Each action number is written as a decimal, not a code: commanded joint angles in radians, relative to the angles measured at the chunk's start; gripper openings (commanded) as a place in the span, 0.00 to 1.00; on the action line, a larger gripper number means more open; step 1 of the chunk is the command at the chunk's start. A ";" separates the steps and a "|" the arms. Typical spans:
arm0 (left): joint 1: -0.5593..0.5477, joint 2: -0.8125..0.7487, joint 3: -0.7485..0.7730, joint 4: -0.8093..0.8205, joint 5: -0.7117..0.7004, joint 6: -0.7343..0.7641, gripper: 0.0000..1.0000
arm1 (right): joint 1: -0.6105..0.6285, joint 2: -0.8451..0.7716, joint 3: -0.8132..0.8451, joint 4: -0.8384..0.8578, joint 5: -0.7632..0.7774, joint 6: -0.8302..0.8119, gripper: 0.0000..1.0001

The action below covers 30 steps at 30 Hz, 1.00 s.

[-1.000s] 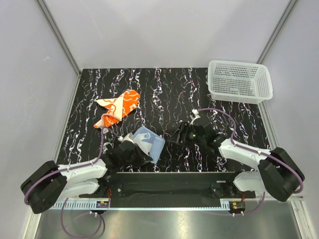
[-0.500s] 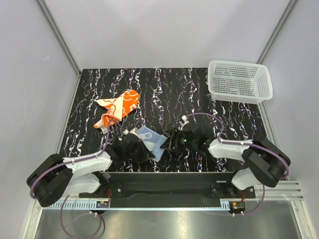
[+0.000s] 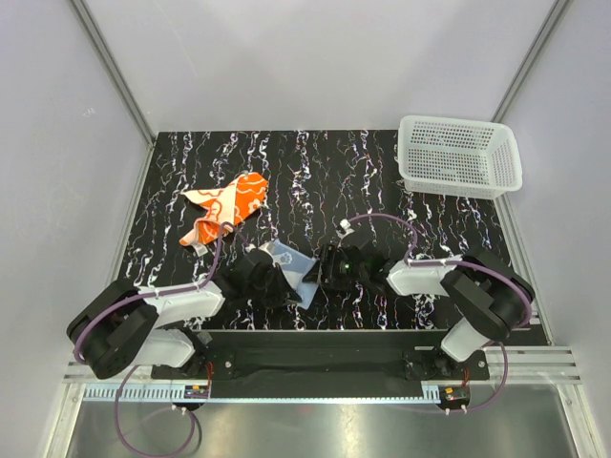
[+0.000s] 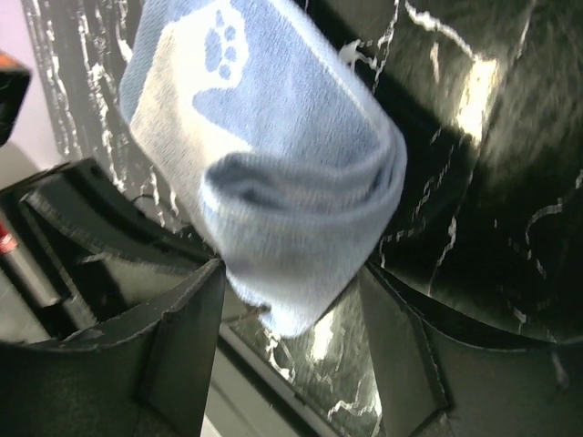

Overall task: Roll the towels
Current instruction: Roll the towel

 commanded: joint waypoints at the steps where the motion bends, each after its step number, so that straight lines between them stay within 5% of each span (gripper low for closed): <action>1: 0.003 0.009 0.012 -0.018 0.019 0.037 0.04 | 0.008 0.042 0.054 0.046 0.044 -0.047 0.65; 11: 0.008 -0.045 -0.002 -0.072 0.002 0.063 0.10 | 0.006 0.117 0.045 0.065 0.067 -0.040 0.34; 15: -0.009 -0.072 0.049 -0.193 -0.070 0.142 0.41 | 0.006 0.111 0.080 -0.038 0.087 -0.041 0.33; 20: -0.067 -0.153 0.148 -0.386 -0.298 0.211 0.61 | 0.006 0.088 0.167 -0.205 0.112 -0.047 0.30; 26: -0.384 -0.114 0.372 -0.656 -0.737 0.284 0.64 | 0.006 0.094 0.246 -0.363 0.098 -0.037 0.30; 30: -0.526 -0.049 0.463 -0.658 -0.871 0.343 0.64 | 0.006 0.104 0.289 -0.457 0.092 -0.024 0.30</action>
